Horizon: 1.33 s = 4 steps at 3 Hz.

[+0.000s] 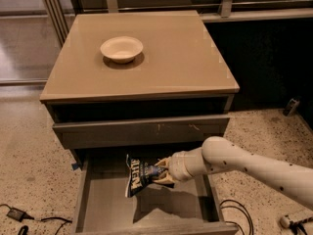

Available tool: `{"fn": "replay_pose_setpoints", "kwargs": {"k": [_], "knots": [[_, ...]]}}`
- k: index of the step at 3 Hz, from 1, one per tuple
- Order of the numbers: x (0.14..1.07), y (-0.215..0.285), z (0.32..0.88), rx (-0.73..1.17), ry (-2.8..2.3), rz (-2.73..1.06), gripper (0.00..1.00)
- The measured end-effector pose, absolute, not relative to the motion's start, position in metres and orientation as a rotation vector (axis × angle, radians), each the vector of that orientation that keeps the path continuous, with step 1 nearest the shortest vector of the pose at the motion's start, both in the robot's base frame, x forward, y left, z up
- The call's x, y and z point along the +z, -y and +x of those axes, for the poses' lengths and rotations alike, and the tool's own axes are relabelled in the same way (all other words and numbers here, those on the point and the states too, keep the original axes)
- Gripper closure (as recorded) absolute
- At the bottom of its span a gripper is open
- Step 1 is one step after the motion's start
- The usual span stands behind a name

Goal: Pick blue chip bag from middle drawer and place on counter

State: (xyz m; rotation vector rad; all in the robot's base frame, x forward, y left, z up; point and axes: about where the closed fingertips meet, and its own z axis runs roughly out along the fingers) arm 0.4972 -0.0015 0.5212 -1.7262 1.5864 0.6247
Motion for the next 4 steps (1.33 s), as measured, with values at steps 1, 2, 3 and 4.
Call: {"fn": "replay_pose_setpoints", "kwargs": {"k": [1, 2, 3, 4], "knots": [[0.573, 0.024, 0.489, 0.601, -1.522, -1.725, 1.00], [0.633, 0.047, 0.479, 0.551, -1.469, -1.746, 1.00], [0.633, 0.047, 0.479, 0.551, -1.469, -1.746, 1.00], [0.643, 0.042, 0.473, 0.511, -1.451, -1.779, 1.00]]}}
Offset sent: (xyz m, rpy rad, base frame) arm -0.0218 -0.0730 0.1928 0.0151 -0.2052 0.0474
